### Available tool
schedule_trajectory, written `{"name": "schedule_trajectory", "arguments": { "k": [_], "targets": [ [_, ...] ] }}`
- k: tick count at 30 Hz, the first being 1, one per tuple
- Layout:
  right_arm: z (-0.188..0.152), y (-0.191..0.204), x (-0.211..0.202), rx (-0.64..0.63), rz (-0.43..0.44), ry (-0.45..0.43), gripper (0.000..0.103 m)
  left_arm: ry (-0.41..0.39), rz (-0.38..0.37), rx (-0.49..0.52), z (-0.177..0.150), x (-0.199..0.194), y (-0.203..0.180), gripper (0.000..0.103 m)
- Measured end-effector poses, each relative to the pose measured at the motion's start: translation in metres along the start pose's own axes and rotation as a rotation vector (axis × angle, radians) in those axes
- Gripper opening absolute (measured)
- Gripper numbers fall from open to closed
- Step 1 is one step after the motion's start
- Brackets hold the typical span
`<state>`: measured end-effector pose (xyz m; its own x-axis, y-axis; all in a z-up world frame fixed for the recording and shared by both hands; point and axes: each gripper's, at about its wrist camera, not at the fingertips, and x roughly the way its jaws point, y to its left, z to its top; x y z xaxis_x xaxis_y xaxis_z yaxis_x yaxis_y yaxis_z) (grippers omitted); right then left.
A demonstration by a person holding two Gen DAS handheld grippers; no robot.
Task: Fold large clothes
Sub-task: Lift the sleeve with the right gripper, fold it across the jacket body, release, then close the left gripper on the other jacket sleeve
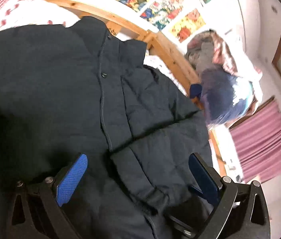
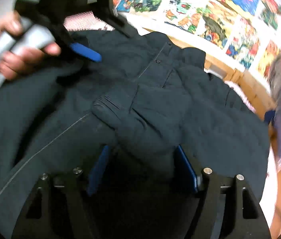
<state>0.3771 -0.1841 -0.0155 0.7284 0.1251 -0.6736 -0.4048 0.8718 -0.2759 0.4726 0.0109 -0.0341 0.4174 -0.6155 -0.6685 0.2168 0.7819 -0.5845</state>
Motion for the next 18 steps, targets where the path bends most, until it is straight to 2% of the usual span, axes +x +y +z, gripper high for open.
{"name": "schedule_trajectory", "arguments": {
  "k": [2, 4, 5, 6, 7, 8, 9, 10, 11, 12, 15, 18],
  "targets": [
    [-0.015, -0.009, -0.017, 0.053, 0.018, -0.018, 0.065, 0.039, 0.038, 0.035, 0.005, 0.013, -0.006, 0.102],
    [-0.032, -0.022, -0.033, 0.102, 0.013, -0.039, 0.065, 0.085, 0.109, 0.083, 0.005, 0.028, -0.011, 0.1],
    [-0.042, -0.028, -0.042, 0.133, 0.002, -0.048, 0.065, 0.102, 0.138, 0.112, 0.004, 0.036, -0.015, 0.095],
    [-0.052, -0.035, -0.049, 0.163, -0.004, -0.056, 0.065, 0.128, 0.146, 0.143, 0.002, 0.043, -0.018, 0.069],
    [-0.061, -0.04, -0.054, 0.19, -0.008, -0.064, 0.065, 0.163, 0.146, 0.16, 0.0, 0.049, -0.019, 0.054],
    [-0.068, -0.046, -0.062, 0.229, -0.013, -0.077, 0.065, 0.196, 0.177, 0.17, -0.003, 0.057, -0.02, 0.041],
    [-0.074, -0.051, -0.069, 0.269, -0.02, -0.088, 0.065, 0.197, 0.223, 0.184, -0.007, 0.06, -0.021, 0.037],
    [-0.08, -0.059, -0.071, 0.296, -0.023, -0.094, 0.065, 0.188, 0.239, 0.204, -0.01, 0.06, -0.023, 0.036],
    [-0.087, -0.065, -0.076, 0.338, -0.026, -0.104, 0.065, 0.177, 0.253, 0.217, -0.011, 0.059, -0.025, 0.028],
    [-0.092, -0.073, -0.078, 0.371, -0.024, -0.111, 0.065, 0.165, 0.273, 0.226, -0.011, 0.056, -0.028, 0.013],
    [-0.104, -0.095, -0.074, 0.485, -0.028, -0.121, 0.065, 0.11, 0.279, 0.255, -0.013, 0.045, -0.038, 0.007],
    [-0.111, -0.107, -0.076, 0.544, -0.048, -0.121, 0.065, 0.025, 0.309, 0.296, -0.013, 0.026, -0.054, 0.006]
  ]
}}
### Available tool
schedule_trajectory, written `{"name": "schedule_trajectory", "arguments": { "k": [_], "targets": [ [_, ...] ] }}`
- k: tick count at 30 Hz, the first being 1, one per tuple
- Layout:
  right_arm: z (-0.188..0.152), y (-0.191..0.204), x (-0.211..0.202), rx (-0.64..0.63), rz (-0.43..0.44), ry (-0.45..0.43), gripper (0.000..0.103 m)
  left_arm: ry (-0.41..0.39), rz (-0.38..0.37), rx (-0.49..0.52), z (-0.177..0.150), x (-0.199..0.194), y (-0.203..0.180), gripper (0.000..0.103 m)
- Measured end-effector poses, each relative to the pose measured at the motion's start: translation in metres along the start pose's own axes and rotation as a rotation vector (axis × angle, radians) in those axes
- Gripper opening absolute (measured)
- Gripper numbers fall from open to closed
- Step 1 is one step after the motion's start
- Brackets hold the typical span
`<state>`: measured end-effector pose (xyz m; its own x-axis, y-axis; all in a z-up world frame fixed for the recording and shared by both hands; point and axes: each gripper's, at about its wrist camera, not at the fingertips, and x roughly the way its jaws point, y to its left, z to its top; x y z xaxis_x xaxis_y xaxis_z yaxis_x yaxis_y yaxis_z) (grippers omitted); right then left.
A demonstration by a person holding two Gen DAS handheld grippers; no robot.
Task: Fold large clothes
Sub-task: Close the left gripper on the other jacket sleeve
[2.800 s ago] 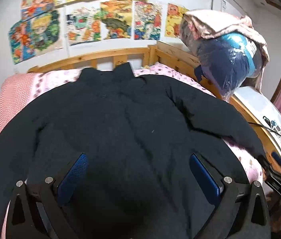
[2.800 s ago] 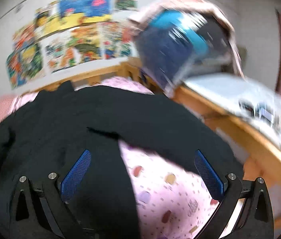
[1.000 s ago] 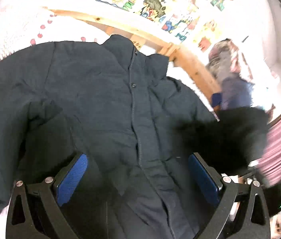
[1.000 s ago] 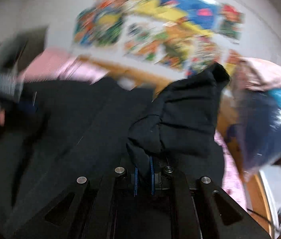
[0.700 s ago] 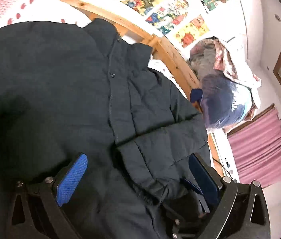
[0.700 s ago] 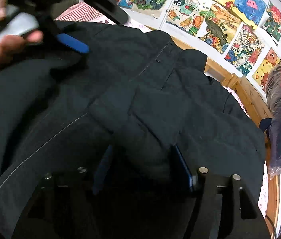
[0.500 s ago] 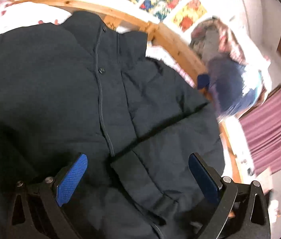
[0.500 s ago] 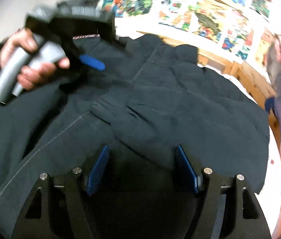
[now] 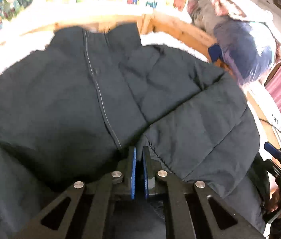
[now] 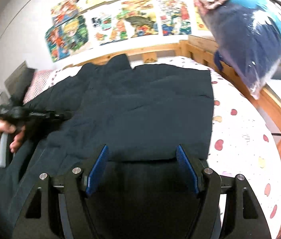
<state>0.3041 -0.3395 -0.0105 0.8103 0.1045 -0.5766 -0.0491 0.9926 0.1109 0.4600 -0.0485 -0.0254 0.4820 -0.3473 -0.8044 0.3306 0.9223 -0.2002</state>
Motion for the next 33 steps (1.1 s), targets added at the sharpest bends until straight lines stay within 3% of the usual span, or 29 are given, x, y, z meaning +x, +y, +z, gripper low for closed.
{"name": "schedule_trajectory", "arguments": {
  "k": [4, 10, 16, 18, 21, 24, 27, 32, 33],
  "targets": [
    [0.028, -0.003, 0.013, -0.041, -0.054, -0.051, 0.065, -0.11, 0.047, -0.026, 0.003, -0.045, 0.008, 0.006],
    [0.069, 0.02, 0.04, -0.144, -0.048, -0.086, 0.066, -0.19, 0.241, -0.062, -0.006, -0.094, 0.039, 0.006],
    [0.086, 0.058, 0.106, -0.286, -0.05, 0.001, 0.066, -0.083, 0.373, -0.094, -0.02, -0.081, 0.078, 0.006],
    [0.083, 0.071, 0.134, -0.325, -0.047, 0.074, 0.065, -0.052, 0.401, -0.095, -0.025, -0.071, 0.088, 0.006],
    [0.081, 0.077, 0.176, -0.309, -0.017, 0.205, 0.067, -0.023, 0.422, -0.108, -0.03, -0.058, 0.1, 0.006],
    [0.073, 0.072, 0.204, -0.289, 0.007, 0.25, 0.074, -0.006, 0.425, -0.115, -0.033, -0.048, 0.103, 0.006],
    [0.062, 0.07, 0.207, -0.283, 0.009, 0.258, 0.074, -0.009, 0.399, -0.136, -0.036, -0.044, 0.106, 0.006],
    [0.056, 0.073, 0.18, -0.283, -0.006, 0.198, 0.075, -0.1, 0.301, -0.221, -0.044, -0.075, 0.115, 0.013],
    [0.055, 0.076, 0.17, -0.281, -0.012, 0.182, 0.075, -0.11, 0.307, -0.239, -0.047, -0.082, 0.116, 0.02]
  ]
}}
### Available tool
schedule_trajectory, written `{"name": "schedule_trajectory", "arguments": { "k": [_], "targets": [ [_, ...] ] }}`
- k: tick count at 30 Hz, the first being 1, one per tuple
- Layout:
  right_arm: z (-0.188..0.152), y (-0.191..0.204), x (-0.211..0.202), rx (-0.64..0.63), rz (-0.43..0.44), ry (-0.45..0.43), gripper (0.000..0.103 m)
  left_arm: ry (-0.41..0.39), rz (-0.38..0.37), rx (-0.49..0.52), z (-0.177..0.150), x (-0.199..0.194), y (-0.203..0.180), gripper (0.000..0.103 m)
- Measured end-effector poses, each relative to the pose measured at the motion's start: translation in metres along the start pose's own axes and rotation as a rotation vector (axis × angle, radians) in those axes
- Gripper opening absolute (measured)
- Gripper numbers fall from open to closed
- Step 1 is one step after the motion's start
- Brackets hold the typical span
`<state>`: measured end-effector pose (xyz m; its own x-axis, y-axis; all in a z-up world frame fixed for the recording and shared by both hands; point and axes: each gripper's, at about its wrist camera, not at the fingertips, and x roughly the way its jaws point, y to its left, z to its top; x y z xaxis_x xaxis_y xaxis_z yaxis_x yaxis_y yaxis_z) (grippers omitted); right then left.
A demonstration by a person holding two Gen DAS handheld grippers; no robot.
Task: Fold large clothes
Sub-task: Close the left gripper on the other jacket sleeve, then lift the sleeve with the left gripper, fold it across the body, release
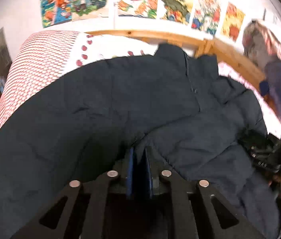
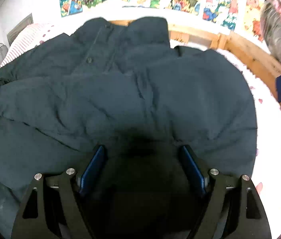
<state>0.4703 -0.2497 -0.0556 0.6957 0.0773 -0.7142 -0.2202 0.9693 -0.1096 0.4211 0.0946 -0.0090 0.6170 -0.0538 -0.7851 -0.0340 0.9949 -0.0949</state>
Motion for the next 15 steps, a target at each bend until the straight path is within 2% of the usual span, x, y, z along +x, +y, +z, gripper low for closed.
{"name": "schedule_trajectory", "arguments": {
  "k": [2, 3, 4, 5, 6, 9, 10, 12, 15],
  "targets": [
    [-0.001, 0.007, -0.017, 0.0, 0.006, -0.027, 0.075, -0.019, -0.011, -0.034, -0.003, -0.017, 0.008, 0.032],
    [-0.002, 0.013, -0.029, -0.005, 0.019, -0.042, 0.075, -0.03, -0.024, -0.055, -0.006, -0.027, 0.014, 0.044],
    [-0.002, 0.017, -0.035, -0.01, 0.029, -0.05, 0.075, -0.042, -0.025, -0.083, -0.012, -0.038, 0.019, 0.053],
    [-0.003, 0.025, -0.045, -0.02, 0.047, -0.064, 0.076, -0.056, -0.024, -0.11, -0.019, -0.049, 0.024, 0.067],
    [-0.002, 0.035, -0.055, -0.036, 0.066, -0.078, 0.078, -0.08, -0.026, -0.149, -0.029, -0.063, 0.03, 0.074],
    [0.0, 0.065, -0.074, -0.091, 0.109, -0.112, 0.08, -0.111, -0.034, -0.258, -0.061, -0.098, 0.047, 0.079],
    [0.012, 0.071, -0.076, -0.106, 0.124, -0.116, 0.08, -0.108, -0.027, -0.309, -0.076, -0.108, 0.053, 0.08],
    [0.016, 0.086, -0.084, -0.145, 0.163, -0.121, 0.08, -0.089, -0.034, -0.421, -0.105, -0.12, 0.067, 0.084],
    [0.023, 0.117, -0.09, -0.208, 0.195, -0.132, 0.08, -0.075, -0.043, -0.571, -0.142, -0.132, 0.089, 0.084]
  ]
}}
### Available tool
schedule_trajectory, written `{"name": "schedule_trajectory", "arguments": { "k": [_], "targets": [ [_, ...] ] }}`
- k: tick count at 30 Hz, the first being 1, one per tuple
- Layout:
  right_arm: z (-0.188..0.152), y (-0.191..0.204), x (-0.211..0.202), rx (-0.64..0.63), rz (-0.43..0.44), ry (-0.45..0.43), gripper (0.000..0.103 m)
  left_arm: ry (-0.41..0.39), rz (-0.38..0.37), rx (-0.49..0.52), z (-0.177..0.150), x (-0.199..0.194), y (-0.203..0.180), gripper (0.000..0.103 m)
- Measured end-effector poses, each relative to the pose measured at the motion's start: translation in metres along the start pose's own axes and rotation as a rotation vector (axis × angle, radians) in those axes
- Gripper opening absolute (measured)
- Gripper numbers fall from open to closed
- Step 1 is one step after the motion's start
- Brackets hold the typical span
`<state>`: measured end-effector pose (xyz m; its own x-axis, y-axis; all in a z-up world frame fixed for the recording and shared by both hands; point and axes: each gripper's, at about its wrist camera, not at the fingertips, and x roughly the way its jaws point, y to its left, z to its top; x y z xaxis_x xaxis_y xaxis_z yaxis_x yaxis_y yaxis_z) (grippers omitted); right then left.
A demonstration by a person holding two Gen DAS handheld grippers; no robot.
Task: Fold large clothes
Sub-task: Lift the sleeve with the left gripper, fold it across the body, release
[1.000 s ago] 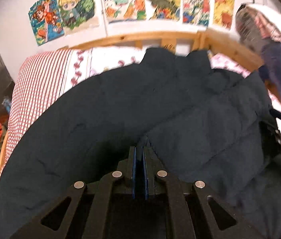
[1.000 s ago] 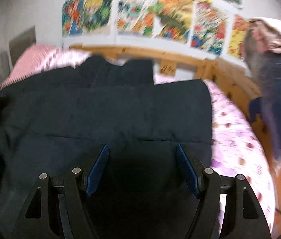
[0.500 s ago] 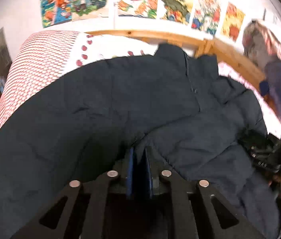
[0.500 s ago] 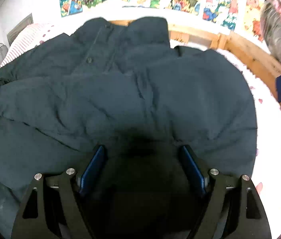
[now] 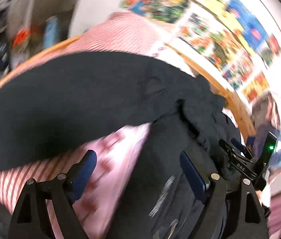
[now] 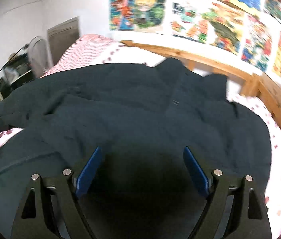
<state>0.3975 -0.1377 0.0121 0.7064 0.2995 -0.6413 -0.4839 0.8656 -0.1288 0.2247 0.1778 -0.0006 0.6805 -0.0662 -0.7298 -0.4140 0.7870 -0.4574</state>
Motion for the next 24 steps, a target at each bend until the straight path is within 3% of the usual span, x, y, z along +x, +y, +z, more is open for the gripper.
{"name": "schedule_trajectory", "arguments": {
  "k": [4, 7, 9, 12, 13, 15, 18, 21, 24],
  "targets": [
    [0.013, 0.026, 0.004, -0.021, 0.006, -0.013, 0.08, -0.037, 0.028, -0.205, -0.008, -0.006, 0.044, 0.085],
    [0.021, 0.033, 0.009, -0.002, -0.036, -0.018, 0.08, -0.098, 0.083, -0.343, -0.002, -0.005, 0.074, 0.085],
    [0.026, 0.032, 0.016, 0.01, -0.083, -0.022, 0.08, -0.139, 0.108, -0.396, 0.004, -0.002, 0.086, 0.085],
    [0.036, 0.028, 0.034, 0.043, -0.088, 0.002, 0.08, -0.183, 0.123, -0.445, 0.013, 0.003, 0.104, 0.081],
    [0.037, 0.028, 0.042, 0.052, -0.083, 0.018, 0.08, -0.209, 0.137, -0.456, 0.017, 0.005, 0.107, 0.075],
    [0.036, 0.029, 0.059, 0.049, -0.071, 0.054, 0.08, -0.235, 0.174, -0.444, 0.024, 0.003, 0.112, 0.045],
    [0.031, 0.036, 0.08, 0.039, -0.051, 0.097, 0.08, -0.3, 0.207, -0.395, 0.042, -0.003, 0.115, 0.022],
    [0.02, 0.037, 0.09, 0.05, -0.043, 0.119, 0.085, -0.378, 0.239, -0.339, 0.071, -0.02, 0.119, 0.013],
    [0.015, 0.035, 0.091, 0.072, -0.031, 0.115, 0.087, -0.434, 0.257, -0.265, 0.109, -0.033, 0.113, 0.011]
  ]
}}
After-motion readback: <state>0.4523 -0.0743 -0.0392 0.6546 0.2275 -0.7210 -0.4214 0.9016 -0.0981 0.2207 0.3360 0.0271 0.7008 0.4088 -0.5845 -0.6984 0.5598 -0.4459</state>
